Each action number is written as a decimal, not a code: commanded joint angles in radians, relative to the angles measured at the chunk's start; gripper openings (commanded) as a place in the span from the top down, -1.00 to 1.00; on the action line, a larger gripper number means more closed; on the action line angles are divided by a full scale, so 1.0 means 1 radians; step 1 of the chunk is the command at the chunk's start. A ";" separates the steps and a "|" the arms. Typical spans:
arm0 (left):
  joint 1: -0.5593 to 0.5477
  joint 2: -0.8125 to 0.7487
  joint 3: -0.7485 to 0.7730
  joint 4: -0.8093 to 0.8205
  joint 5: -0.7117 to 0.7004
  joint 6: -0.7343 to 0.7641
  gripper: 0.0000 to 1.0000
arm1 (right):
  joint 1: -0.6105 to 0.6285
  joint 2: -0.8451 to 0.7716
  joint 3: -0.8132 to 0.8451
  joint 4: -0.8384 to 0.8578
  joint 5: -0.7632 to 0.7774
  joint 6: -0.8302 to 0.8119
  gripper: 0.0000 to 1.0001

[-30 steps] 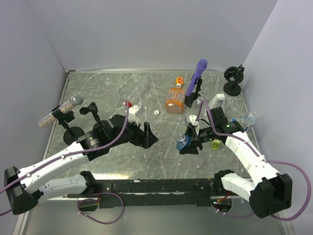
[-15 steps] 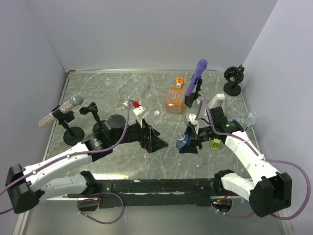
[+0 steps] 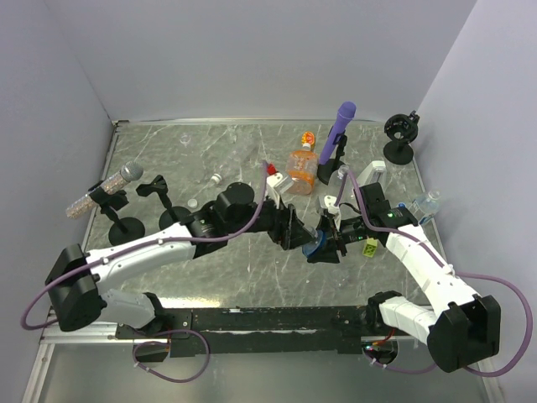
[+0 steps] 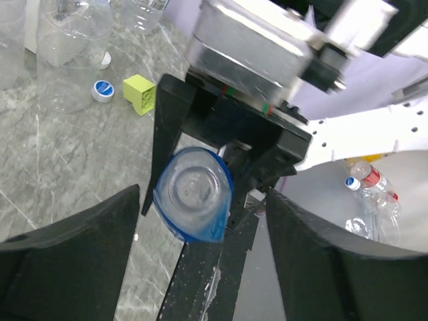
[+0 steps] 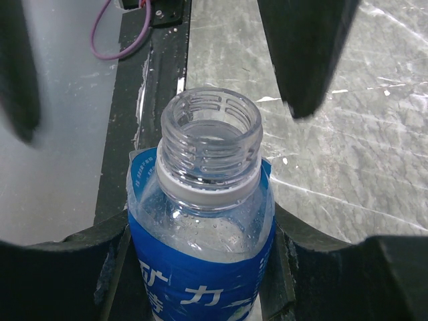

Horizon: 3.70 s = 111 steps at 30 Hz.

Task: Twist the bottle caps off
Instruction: Place the plastic bottle at the center of the board.

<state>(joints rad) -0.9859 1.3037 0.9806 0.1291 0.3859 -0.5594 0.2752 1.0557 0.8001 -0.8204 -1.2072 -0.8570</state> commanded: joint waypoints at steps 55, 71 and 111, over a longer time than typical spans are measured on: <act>0.573 -0.046 0.403 -0.783 -0.526 0.464 0.99 | -0.107 -0.138 -0.027 0.276 0.117 0.283 -0.98; 0.682 0.127 0.417 -0.637 -0.423 0.497 0.98 | -0.108 -0.138 -0.025 0.273 0.109 0.283 -0.98; 0.691 0.088 0.380 -0.641 -0.461 0.441 -0.56 | -0.108 -0.122 -0.024 0.260 0.094 0.273 -0.98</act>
<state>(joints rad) -0.3004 1.4494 1.3277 -0.4992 -0.0681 -0.0967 0.1719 0.9348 0.7788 -0.5835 -1.0885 -0.5735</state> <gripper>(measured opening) 0.743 0.992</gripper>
